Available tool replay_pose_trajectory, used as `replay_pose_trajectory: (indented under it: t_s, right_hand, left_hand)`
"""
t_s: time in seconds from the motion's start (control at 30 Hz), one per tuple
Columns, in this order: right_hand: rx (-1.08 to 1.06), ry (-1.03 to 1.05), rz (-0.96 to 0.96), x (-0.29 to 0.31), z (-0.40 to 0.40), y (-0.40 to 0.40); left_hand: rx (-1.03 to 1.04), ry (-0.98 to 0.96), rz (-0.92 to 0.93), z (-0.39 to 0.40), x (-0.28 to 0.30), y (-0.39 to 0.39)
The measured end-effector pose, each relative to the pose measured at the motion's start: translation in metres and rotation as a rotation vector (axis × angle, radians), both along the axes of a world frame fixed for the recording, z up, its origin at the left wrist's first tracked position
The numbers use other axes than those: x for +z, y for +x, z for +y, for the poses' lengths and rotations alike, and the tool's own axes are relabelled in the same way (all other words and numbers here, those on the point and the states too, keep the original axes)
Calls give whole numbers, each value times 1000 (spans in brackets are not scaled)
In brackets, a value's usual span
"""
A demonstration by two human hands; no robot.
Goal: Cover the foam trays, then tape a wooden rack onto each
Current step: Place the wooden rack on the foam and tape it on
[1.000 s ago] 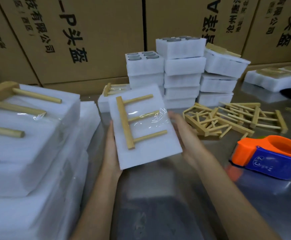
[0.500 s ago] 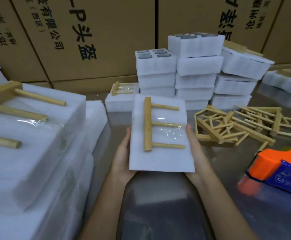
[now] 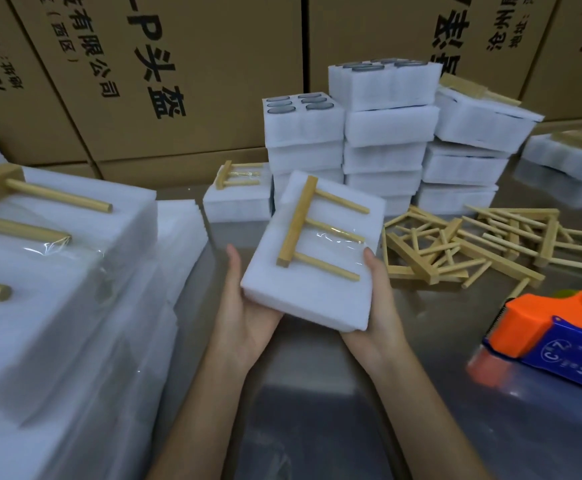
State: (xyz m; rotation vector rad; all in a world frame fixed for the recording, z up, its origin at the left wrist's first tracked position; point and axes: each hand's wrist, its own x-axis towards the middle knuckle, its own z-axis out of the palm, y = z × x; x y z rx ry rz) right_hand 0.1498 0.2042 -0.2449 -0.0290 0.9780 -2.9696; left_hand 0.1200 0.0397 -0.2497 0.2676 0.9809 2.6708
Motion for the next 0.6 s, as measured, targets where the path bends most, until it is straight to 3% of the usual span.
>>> replay_pose_trajectory:
  t_s: [0.2,0.33,0.47,0.6]
  right_hand:
    - [-79,-10,66,0,1,0]
    - [-75,87,-3,-2,-2,-7]
    - [-1,256,-49,-2,-3,-18]
    - [73,159,-108,-13,5,-26]
  left_hand:
    - [84,-201,33,23,9,23]
    - [362,-290,8,34,7,25]
    - [432,-38,8,23,27,10]
    - [457,343,-85,17,66,-23]
